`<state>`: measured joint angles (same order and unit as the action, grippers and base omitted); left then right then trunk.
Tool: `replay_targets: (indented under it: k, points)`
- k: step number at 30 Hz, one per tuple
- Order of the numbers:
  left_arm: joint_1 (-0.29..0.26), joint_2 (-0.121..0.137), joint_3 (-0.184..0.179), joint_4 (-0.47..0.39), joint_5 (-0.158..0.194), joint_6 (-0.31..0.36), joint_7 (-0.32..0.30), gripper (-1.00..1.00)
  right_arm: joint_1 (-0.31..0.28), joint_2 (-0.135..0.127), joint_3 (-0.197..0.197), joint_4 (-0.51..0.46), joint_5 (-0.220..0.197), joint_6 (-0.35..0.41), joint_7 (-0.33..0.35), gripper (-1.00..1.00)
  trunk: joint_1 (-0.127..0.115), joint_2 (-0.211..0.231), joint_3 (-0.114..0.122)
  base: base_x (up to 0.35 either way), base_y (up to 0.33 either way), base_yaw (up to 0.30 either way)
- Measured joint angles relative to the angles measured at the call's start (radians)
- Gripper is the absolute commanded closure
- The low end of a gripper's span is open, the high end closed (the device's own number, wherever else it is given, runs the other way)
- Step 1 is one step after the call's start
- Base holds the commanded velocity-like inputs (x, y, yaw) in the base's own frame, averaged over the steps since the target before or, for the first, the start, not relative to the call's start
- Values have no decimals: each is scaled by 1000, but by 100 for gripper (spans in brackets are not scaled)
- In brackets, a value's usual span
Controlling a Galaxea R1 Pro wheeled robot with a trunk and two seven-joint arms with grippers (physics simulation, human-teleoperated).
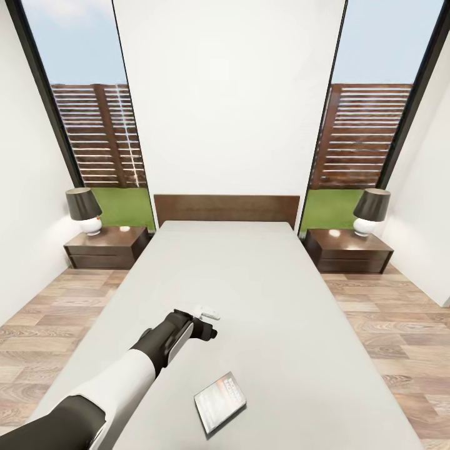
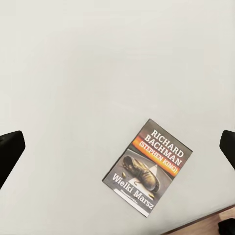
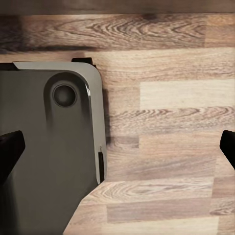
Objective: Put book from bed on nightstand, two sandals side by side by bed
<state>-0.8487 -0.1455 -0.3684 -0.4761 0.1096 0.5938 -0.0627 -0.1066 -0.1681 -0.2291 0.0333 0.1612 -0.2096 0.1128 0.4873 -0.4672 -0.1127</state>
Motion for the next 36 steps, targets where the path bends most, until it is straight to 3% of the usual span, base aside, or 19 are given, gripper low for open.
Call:
replay_targets:
  k: [21, 36]
  points:
    - [0, -1, 0, 7, -3, 4, -31, -100, 18, 1, 0, 0, 0, 0, 0, -100, 0, 0, 0, 0, 0, 0]
    - [-1, -2, 0, 12, 2, 78, -47, -100, 19, 3, 0, 0, 0, 0, -1, -100, 0, 0, 0, 0, 0, 0]
